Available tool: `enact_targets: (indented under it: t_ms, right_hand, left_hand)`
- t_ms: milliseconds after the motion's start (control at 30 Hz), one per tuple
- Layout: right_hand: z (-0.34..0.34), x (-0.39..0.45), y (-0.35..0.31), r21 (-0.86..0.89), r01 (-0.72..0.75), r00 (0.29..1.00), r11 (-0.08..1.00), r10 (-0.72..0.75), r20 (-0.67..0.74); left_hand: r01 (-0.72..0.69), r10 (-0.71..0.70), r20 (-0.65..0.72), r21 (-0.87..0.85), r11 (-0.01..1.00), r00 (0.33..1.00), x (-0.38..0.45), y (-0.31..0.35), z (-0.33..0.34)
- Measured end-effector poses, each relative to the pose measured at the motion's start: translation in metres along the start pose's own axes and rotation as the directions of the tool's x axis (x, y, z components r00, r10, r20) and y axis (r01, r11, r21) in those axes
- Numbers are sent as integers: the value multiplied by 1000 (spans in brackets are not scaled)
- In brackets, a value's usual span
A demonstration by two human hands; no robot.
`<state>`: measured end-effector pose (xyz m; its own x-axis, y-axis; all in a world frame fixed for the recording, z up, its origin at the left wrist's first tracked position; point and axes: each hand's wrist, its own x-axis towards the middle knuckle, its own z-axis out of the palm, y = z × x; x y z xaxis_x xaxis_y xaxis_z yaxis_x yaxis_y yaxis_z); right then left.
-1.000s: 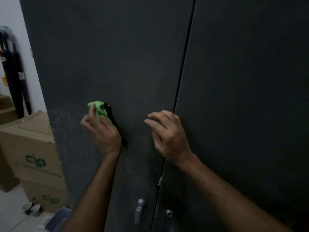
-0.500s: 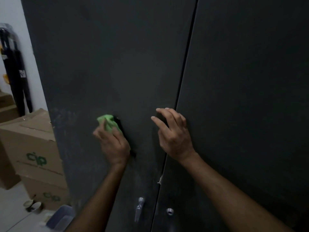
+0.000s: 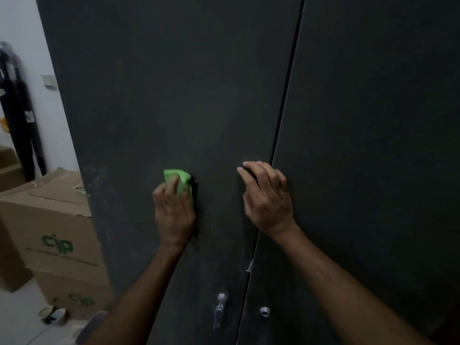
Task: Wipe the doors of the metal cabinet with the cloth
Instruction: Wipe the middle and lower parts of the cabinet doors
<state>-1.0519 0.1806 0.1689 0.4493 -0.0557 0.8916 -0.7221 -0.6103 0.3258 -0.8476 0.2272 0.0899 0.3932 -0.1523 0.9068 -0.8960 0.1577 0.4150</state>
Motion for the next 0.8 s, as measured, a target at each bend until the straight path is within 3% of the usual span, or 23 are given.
enact_targets:
  t_ms: [67,100,133,167,200,233,267,300,367,433,467,600,667,700,800]
  right_hand:
    - [1,0,-1,-17,-9,1000,1000,9,-1]
    - [1,-1,-2,-24,-11,1000,1000,11,1]
    - [2,0,-2,-30,-13,1000,999,13,2]
    - [2,0,-3,-37,-16,1000,999,17,4]
    - [2,0,-3,-44,-20,1000,999,20,6]
    - [3,0,-4,-53,-23,1000,998,24,8]
    - [3,-1,-5,-60,-30,999,998,30,10]
    - [4,-1,-6,-64,-37,999,997,38,10]
    - [5,0,-7,-72,-52,999,996,53,10]
    - [7,0,-9,-86,-65,998,994,67,10]
    - [8,-1,-10,-93,-71,997,993,72,6]
    - [10,-1,-13,-122,-83,997,989,84,1]
    - [12,-1,-14,-136,-92,996,986,93,-3]
    - [13,-2,-14,-144,-93,996,985,93,-4]
    - [16,-3,-12,-158,-88,996,984,88,-11]
  left_hand:
    - [-84,77,57,127,988,995,-20,-42,-18]
    - [-43,34,42,221,974,999,-13,-63,-29]
    - [73,-74,-9,298,952,997,3,-83,-37]
    - [287,-270,-100,254,924,958,24,-97,-41]
    - [470,-446,-177,132,873,878,51,-104,-44]
    - [547,-530,-218,22,837,820,77,-107,-44]
    - [550,-541,-241,-34,835,806,96,-102,-43]
    - [495,-490,-253,-52,868,834,102,-94,-40]
    - [223,-219,-186,1,975,958,81,-81,-33]
    - [2,-1,-37,6,1000,999,26,-85,-37]
    - [-35,35,-3,38,999,999,6,-97,-44]
    - [172,-174,-23,340,925,984,30,-172,-65]
    - [443,-430,-112,136,886,896,80,-175,-62]
    - [480,-469,-151,40,877,870,99,-164,-59]
    - [223,-224,-118,-19,975,967,94,-133,-52]
